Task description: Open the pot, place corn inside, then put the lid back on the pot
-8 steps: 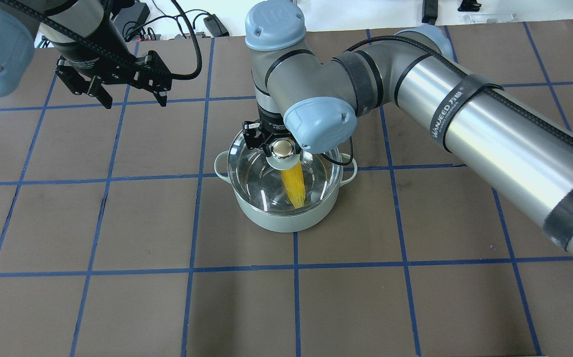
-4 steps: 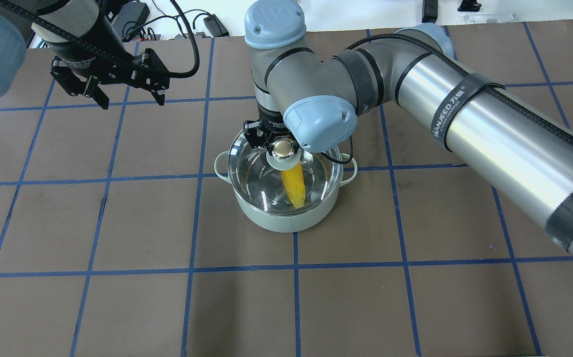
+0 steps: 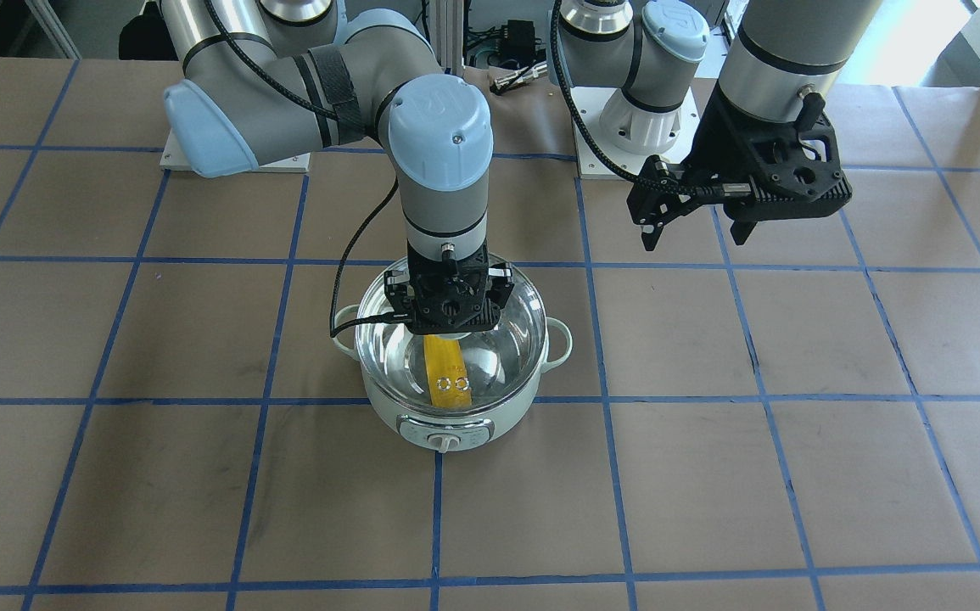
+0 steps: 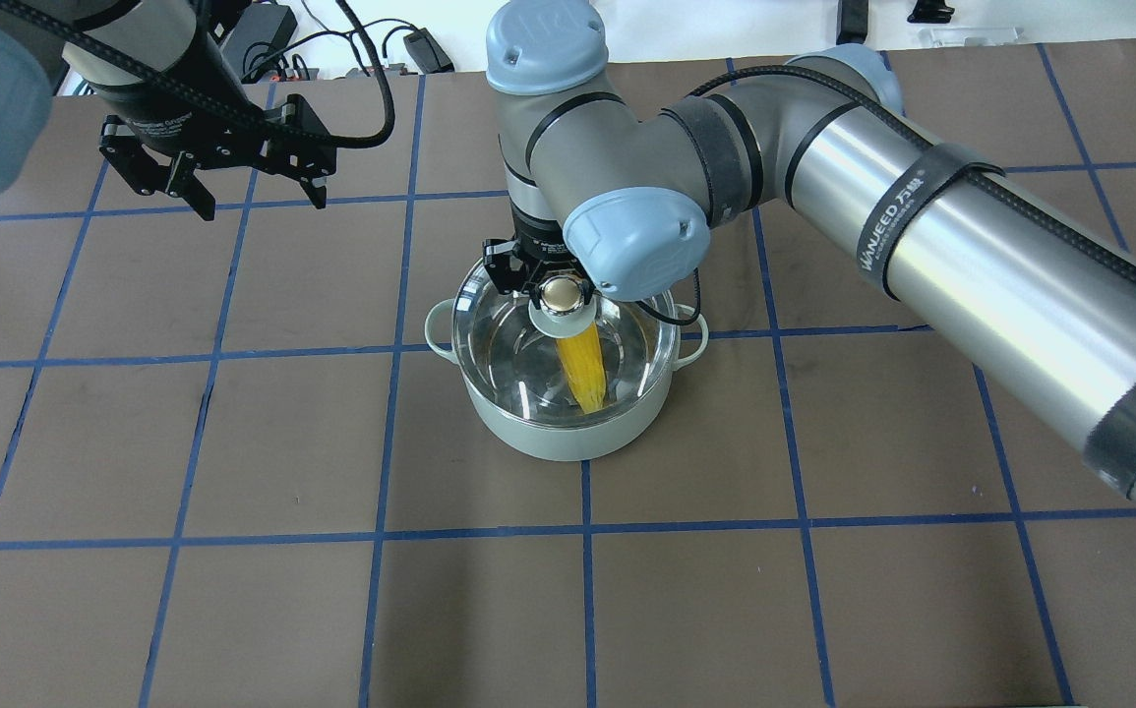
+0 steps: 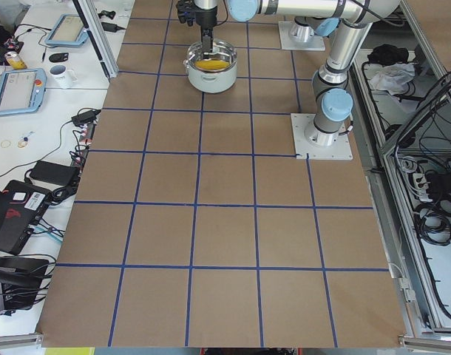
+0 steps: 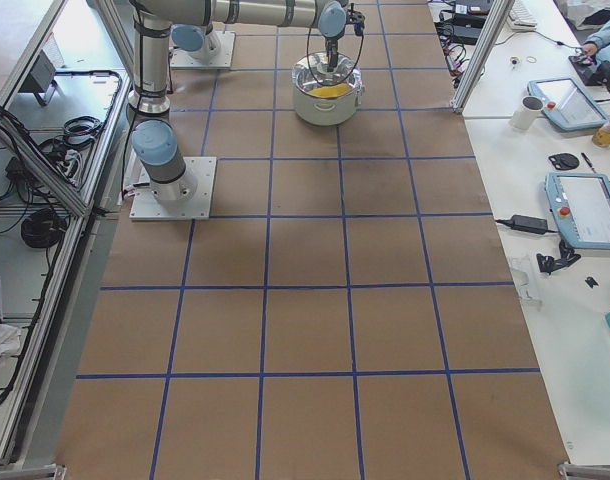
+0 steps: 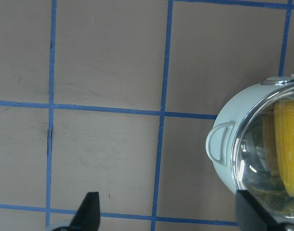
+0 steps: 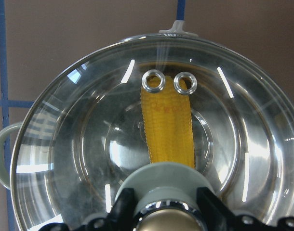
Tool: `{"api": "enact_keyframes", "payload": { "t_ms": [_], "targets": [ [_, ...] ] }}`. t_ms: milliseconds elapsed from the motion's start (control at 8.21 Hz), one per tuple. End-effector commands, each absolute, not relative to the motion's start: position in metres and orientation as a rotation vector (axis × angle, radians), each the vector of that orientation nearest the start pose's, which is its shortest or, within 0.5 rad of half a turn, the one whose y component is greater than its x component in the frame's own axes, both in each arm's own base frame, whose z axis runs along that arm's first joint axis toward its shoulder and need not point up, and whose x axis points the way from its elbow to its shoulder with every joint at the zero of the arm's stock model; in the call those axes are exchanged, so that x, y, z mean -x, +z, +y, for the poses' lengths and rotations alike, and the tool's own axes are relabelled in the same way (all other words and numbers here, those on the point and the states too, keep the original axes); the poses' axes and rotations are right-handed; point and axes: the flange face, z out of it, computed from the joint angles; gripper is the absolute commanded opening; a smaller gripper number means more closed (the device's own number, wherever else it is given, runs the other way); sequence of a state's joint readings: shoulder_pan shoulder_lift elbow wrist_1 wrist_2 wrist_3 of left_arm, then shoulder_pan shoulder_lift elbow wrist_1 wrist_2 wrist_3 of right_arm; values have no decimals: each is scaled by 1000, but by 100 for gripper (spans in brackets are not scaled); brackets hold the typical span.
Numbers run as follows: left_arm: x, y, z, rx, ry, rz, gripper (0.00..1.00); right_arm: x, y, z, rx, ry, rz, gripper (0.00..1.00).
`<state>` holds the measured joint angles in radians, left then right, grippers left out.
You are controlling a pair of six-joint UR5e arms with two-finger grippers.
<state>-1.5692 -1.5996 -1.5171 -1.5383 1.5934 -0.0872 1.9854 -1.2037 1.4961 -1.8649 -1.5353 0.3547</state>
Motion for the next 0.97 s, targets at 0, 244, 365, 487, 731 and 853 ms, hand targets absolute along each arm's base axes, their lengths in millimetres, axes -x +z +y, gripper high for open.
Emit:
{"api": "enact_keyframes", "payload": {
  "t_ms": [0, 244, 365, 487, 731, 853],
  "targets": [
    [131, 501, -511, 147, -83, 3122, 100, -377, 347, -519, 88, 40, 3106, 22],
    [131, 498, -513, 144, -75, 3124, 100, -377, 346, -520, 86, 37, 3107, 44],
    [131, 498, -513, 144, -73, 3126, 100, -376, 346, -521, 86, 34, 3111, 58],
    [131, 498, -513, 144, -73, 3127, 100, -377, 347, -522, 86, 25, 3109, 74],
    [131, 498, -513, 144, -73, 3126, 100, -377, 349, -523, 88, 15, 3108, 83],
    [131, 498, -513, 140, -73, 3126, 100, -377, 358, -525, 91, -9, 3102, 87]
  ]
}}
